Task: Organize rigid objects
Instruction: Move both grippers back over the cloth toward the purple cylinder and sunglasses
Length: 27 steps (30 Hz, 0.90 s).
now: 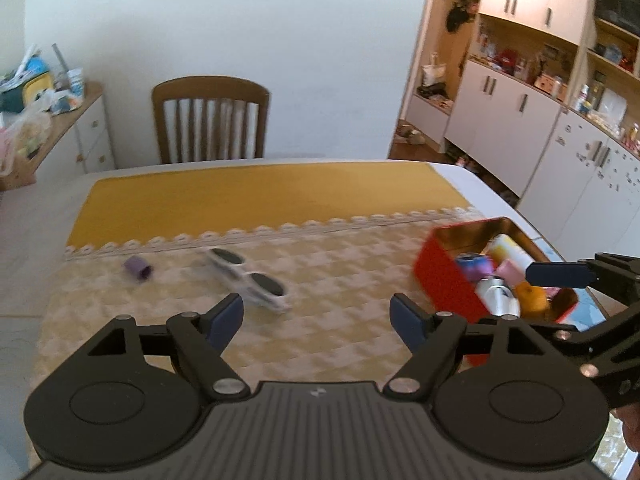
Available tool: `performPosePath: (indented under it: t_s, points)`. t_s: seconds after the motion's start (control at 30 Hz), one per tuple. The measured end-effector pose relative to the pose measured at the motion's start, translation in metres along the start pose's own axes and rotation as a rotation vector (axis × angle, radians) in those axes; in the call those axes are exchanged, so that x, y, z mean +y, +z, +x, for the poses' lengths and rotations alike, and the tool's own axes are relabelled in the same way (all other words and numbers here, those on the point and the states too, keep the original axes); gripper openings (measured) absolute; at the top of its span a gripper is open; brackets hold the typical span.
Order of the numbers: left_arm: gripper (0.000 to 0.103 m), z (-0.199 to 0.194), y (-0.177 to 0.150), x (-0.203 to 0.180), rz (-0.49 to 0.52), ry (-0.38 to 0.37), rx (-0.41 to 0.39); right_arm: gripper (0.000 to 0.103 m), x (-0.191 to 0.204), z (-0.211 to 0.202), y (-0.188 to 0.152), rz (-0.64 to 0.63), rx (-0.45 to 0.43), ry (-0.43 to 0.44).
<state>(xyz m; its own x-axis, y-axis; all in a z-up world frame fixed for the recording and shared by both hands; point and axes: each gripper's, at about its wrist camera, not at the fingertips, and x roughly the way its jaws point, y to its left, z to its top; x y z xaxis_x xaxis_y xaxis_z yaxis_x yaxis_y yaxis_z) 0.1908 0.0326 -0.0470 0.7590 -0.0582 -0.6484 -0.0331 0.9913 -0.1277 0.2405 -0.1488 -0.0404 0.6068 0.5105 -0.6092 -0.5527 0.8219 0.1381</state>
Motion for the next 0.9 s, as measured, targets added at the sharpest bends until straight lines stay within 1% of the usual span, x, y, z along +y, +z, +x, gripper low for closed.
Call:
performPosePath:
  t_s: [0.03, 0.1, 0.3, 0.53, 0.63, 0.73, 0.9]
  points:
    - [0.082, -0.001, -0.001, 0.007, -0.003, 0.009, -0.003, 0.103, 0.007, 0.005, 0.002, -0.008, 0.001, 0.006]
    - [0.083, 0.001, -0.002, 0.023, -0.012, 0.032, -0.01, 0.103, 0.02, 0.013, 0.004, -0.022, 0.005, 0.012]
    - [0.083, 0.012, -0.002, 0.07, -0.06, 0.099, -0.018, 0.103, 0.047, 0.046, 0.016, -0.061, 0.038, 0.028]
    - [0.083, 0.041, 0.005, 0.112, -0.085, 0.179, -0.026, 0.103, 0.064, 0.091, 0.03, -0.099, 0.089, 0.042]
    - [0.083, 0.059, 0.007, 0.127, -0.098, 0.202, -0.019, 0.103, 0.067, 0.111, 0.035, -0.119, 0.111, 0.044]
    - [0.083, 0.077, 0.009, 0.136, -0.089, 0.216, -0.005, 0.103, 0.068, 0.133, 0.038, -0.134, 0.134, 0.044]
    - [0.083, 0.101, 0.008, 0.145, -0.095, 0.221, -0.001, 0.102, 0.068, 0.169, 0.043, -0.155, 0.181, 0.049]
